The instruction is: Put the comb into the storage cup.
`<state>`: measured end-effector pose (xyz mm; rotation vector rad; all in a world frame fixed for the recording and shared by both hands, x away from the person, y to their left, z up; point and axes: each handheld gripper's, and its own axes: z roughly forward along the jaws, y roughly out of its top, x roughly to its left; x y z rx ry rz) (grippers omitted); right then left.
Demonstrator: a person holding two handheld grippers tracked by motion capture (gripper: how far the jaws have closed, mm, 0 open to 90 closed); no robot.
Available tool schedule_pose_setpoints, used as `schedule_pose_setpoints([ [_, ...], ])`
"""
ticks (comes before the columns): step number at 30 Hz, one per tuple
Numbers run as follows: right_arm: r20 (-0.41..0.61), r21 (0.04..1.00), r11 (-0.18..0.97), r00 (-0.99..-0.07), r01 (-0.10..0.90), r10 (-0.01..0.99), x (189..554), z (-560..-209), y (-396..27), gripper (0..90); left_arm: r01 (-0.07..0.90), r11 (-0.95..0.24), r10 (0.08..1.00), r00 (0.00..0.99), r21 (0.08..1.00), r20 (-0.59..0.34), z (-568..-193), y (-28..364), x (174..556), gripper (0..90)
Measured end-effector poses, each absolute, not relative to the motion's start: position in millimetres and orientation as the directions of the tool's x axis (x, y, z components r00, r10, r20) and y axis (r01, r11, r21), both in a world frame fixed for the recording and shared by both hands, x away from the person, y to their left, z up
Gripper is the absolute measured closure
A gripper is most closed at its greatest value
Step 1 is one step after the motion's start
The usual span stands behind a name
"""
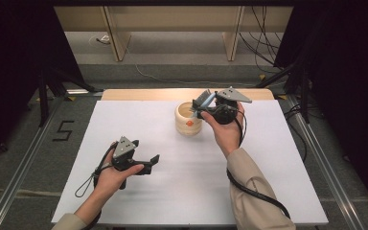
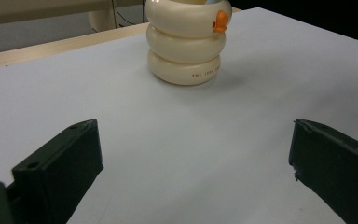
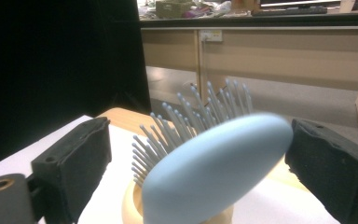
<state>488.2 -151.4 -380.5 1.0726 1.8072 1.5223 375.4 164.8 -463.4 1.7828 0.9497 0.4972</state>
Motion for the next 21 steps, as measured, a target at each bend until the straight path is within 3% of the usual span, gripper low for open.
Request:
schedule_pose_setpoints([
  [21, 0.085, 0.977, 0.034, -0.533, 0.209, 0.842, 482.1, -370.0, -166.2, 6.6, 0.369, -0.174, 0.791, 0.604, 0.913, -0.093, -462.2, 165.1, 375.0, 2.2],
])
